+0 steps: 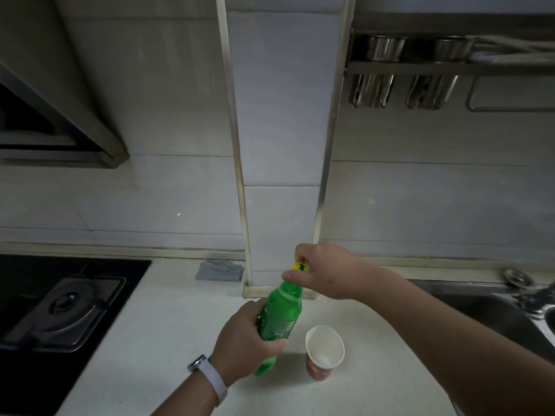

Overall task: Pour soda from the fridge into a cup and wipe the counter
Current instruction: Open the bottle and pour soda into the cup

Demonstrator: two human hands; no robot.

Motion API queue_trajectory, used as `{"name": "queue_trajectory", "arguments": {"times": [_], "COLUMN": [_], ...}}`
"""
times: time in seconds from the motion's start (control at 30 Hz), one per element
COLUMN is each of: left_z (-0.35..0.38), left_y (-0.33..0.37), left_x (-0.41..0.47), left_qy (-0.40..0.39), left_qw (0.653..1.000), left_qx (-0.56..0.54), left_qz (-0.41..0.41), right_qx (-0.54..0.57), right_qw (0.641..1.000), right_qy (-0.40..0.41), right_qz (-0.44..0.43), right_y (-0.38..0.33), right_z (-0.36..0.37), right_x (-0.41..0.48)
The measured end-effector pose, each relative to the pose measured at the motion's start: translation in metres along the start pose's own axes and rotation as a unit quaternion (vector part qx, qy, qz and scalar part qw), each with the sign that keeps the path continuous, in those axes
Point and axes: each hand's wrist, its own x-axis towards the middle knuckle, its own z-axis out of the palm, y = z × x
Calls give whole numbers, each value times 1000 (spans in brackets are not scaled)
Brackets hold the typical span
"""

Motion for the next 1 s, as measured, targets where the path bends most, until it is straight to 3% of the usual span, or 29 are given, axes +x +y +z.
{"name": "queue_trajectory", "arguments": {"times": [0.3,0.57,0.83,1.0], "left_z": [4,6,5,9], "left_y": [-6,-5,-15,-19], "left_x": [-2,-6,-9,-11], "left_qy": [-19,-30,-37,-32], "left_qw": [1000,1000,999,999], "left_qx": [-8,-5,-12,-17], "left_qz": [4,2,-2,-7], "right_qx": [62,29,44,67], "right_qw": [988,999,992,992], "right_qy": [-80,-19,-63,-52], "right_qz": [-120,-6,-96,-96], "right_y": [8,4,0,-2], "right_z": [-9,-1,1,9], "right_x": [-6,-3,-13,-18]}}
